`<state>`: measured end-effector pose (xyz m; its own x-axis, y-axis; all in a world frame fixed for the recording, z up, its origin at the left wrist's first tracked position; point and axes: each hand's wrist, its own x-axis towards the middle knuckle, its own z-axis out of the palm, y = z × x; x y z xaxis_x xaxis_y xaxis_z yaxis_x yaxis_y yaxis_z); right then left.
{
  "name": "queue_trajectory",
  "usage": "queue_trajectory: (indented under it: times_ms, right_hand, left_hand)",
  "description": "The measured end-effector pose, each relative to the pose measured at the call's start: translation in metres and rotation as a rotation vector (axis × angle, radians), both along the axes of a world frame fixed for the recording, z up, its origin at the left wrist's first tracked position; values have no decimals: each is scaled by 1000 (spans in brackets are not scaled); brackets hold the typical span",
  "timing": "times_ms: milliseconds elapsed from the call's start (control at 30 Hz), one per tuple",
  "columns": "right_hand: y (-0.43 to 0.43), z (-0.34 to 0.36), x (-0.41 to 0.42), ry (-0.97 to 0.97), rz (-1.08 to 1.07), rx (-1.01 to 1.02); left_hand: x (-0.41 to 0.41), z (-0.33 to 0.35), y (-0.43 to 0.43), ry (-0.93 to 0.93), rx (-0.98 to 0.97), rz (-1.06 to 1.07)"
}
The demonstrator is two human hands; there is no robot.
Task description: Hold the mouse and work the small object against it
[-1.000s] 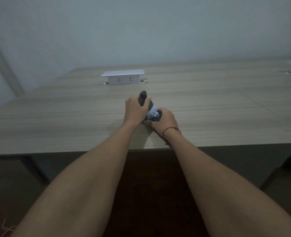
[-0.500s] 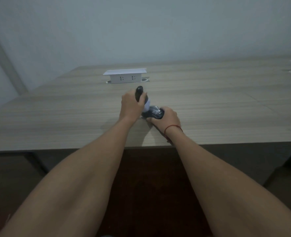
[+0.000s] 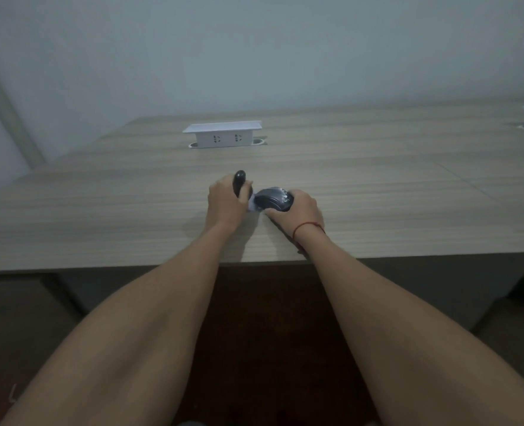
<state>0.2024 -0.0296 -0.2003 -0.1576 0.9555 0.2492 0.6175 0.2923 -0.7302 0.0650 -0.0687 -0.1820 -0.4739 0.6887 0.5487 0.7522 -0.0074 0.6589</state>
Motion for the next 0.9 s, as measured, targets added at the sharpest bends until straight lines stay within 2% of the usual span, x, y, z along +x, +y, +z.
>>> queue_trajectory:
  times_ms: [133, 367, 500, 567, 900]
  right_hand:
    - [-2, 0, -2, 3, -34, -18]
    - [-6, 2, 1, -54, -7, -15]
    - [-12, 10, 8, 226, 69, -162]
    - [-9, 14, 8, 271, 42, -216]
    - [-1, 13, -5, 154, -60, -180]
  left_hand:
    - [20, 17, 4, -37, 156, -59]
    - [19, -13, 16, -149, 1, 96]
    - [16, -10, 16, -238, 5, 116]
    - [14, -11, 15, -291, 13, 131]
    - [18, -9, -4, -460, 63, -6]
